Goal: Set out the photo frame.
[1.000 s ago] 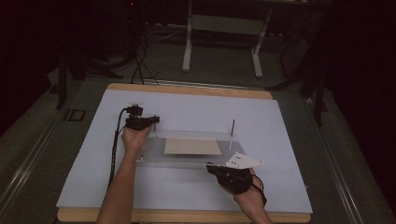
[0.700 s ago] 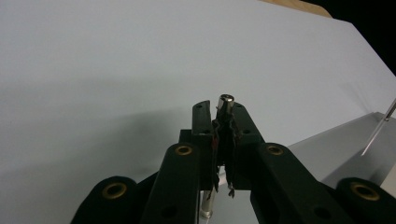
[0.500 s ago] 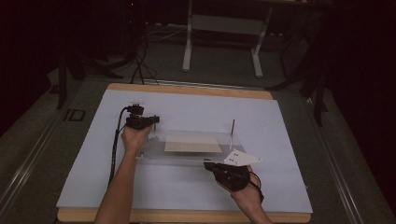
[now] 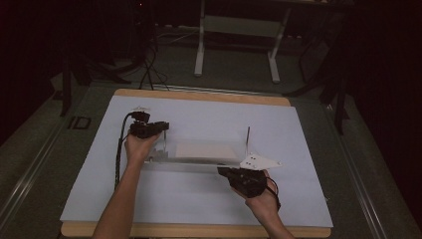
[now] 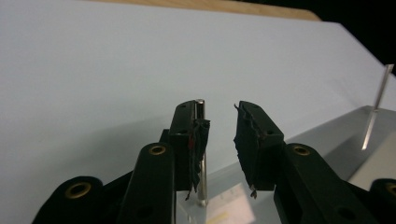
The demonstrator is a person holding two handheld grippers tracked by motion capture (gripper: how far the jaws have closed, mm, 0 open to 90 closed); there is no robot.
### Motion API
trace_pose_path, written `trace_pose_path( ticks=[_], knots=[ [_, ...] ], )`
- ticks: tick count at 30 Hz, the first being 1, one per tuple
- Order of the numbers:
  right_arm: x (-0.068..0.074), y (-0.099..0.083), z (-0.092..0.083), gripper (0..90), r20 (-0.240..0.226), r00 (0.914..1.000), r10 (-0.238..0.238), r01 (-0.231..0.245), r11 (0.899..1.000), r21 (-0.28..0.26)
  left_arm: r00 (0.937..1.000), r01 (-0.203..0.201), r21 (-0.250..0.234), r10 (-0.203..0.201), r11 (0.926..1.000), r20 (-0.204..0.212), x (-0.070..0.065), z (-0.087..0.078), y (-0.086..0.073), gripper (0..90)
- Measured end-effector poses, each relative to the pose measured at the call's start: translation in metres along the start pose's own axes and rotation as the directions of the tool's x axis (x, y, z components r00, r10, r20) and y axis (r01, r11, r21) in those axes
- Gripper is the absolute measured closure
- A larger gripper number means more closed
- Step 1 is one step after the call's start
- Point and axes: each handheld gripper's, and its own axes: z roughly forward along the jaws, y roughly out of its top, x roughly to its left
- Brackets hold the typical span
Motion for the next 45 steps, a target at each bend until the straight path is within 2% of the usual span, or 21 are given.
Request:
trace_pose_path(
  ticks=[3,7,11,18,22,26,29,35,36,37,39,41,45],
  knots=[
    [-0.001,0.002,0.0,90.0,0.002,1.0,-0.002,0.002,1.0,-0.004,1.0,-0.007,0.003,0.007,1.0,-0.001,0.002,-0.002,-0.001,68.2],
    [-0.002,0.007,0.0,90.0,0.006,1.0,0.001,-0.001,1.0,-0.011,0.9998,-0.007,-0.02,0.008,0.9998,0.017,0.002,-0.008,-0.004,67.4],
    [-0.005,0.012,0.001,90.0,0.009,1.0,0.0,0.0,1.0,-0.018,0.999,-0.035,-0.033,0.036,0.9988,0.027,0.001,-0.017,-0.006,66.5],
    [-0.008,0.02,0.0,90.0,0.017,0.9999,-0.001,0.001,0.999,-0.038,0.9965,-0.071,-0.088,0.074,0.9937,0.039,-0.003,-0.036,-0.01,63.7],
    [-0.012,0.027,0.0,90.0,0.023,0.9997,-0.002,0.003,0.999,-0.045,0.9932,-0.102,-0.122,0.108,0.9873,0.044,-0.005,-0.054,-0.019,62.4],
    [-0.015,0.032,0.001,90.0,0.028,0.9996,-0.007,0.008,0.999,-0.048,0.989,-0.133,-0.122,0.14,0.9835,0.048,-0.006,-0.065,-0.029,60.7],
    [-0.016,0.036,0.002,90.0,0.034,0.9994,-0.006,0.008,0.999,-0.052,0.9862,-0.156,-0.114,0.162,0.981,0.037,-0.006,-0.071,-0.036,59.6],
    [-0.02,0.042,0.003,90.0,0.041,0.9991,-0.007,0.01,0.998,-0.058,0.9828,-0.179,-0.106,0.183,0.9782,0.029,-0.004,-0.078,-0.046,56.2],
    [-0.021,0.044,0.004,90.0,0.045,0.9989,-0.009,0.012,0.998,-0.059,0.9787,-0.199,-0.103,0.203,0.9745,0.029,-0.004,-0.079,-0.048,55.9],
    [-0.022,0.045,0.004,90.0,0.046,0.9989,-0.011,0.014,0.998,-0.059,0.9787,-0.199,-0.103,0.203,0.9745,0.029,-0.004,-0.079,-0.048,55.2],
    [-0.023,0.047,0.004,90.0,0.05,0.9987,-0.01,0.013,0.998,-0.06,0.9703,-0.233,-0.107,0.239,0.9665,0.04,-0.007,-0.081,-0.05,53.2],
    [-0.024,0.049,0.005,90.0,0.053,0.9986,-0.009,0.012,0.998,-0.063,0.9625,-0.264,-0.114,0.269,0.9577,0.032,-0.012,-0.08,-0.05,49.7],
    [-0.026,0.053,0.006,90.0,0.057,0.9983,-0.008,0.012,0.998,-0.068,0.9481,-0.309,-0.127,0.316,0.9426,0.039,-0.022,-0.078,-0.045,45.0]
  ],
)
